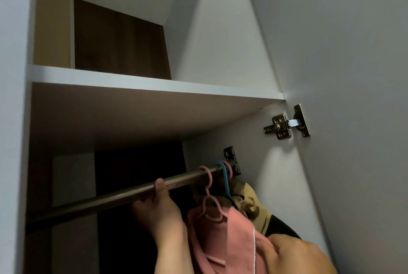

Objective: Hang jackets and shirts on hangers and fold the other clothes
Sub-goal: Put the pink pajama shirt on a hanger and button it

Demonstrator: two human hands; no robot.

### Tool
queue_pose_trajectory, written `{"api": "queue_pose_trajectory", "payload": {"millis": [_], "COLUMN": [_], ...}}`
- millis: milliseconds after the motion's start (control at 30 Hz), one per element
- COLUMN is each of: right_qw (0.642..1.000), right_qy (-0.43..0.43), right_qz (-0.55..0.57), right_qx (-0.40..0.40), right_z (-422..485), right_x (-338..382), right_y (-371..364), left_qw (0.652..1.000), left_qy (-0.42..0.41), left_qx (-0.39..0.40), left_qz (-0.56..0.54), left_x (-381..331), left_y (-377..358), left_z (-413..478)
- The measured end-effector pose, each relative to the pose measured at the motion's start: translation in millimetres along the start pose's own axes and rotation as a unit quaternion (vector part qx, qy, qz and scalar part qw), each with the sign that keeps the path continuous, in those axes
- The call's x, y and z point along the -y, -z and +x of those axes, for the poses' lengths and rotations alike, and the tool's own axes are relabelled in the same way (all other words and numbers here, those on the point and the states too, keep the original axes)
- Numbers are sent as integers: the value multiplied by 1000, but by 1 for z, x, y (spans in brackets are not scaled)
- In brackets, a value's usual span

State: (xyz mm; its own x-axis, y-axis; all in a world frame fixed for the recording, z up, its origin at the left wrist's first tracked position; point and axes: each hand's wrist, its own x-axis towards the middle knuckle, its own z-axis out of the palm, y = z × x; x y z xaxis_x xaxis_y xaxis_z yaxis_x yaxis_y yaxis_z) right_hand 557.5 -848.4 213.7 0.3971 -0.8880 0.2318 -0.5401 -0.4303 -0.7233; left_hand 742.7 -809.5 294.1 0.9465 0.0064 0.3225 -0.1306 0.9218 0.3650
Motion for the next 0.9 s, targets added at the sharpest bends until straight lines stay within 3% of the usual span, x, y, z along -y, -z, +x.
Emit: {"api": "queue_pose_trajectory", "payload": {"millis": [67,100,167,233,333,433,567,667,700,900], "right_qw": [996,998,995,986,963,957,932,919,930,955], "right_qy": [69,32,104,129,196,216,238,257,239,188], "right_qz": [-48,-47,3,51,-4,-53,-36,-90,-88,-131], "right_qx": [-27,-17,7,-91,-186,-189,-270,-286,-265,-186], "right_z": [-14,6,5,5,-25,-34,-58,-83,-94,-169], "right_x": [16,9,-15,-12,-5,-2,9,8,8,-12], "right_y": [21,6,-7,-3,-1,-1,18,38,45,60], "left_qw": [1000,999,999,998,996,985,954,910,886,672], "left_qy": [0,2,4,8,25,49,38,38,29,-96], "left_qx": [-1,1,6,-1,-23,-28,105,225,264,441], "left_qz": [30,37,49,64,88,165,278,347,381,587], "left_x": [1,-1,-2,-4,-4,-12,-38,-59,-66,-123], "left_y": [1,2,3,1,-3,1,16,42,52,113], "left_z": [2,1,1,2,-5,-41,-101,-119,-123,-157]}}
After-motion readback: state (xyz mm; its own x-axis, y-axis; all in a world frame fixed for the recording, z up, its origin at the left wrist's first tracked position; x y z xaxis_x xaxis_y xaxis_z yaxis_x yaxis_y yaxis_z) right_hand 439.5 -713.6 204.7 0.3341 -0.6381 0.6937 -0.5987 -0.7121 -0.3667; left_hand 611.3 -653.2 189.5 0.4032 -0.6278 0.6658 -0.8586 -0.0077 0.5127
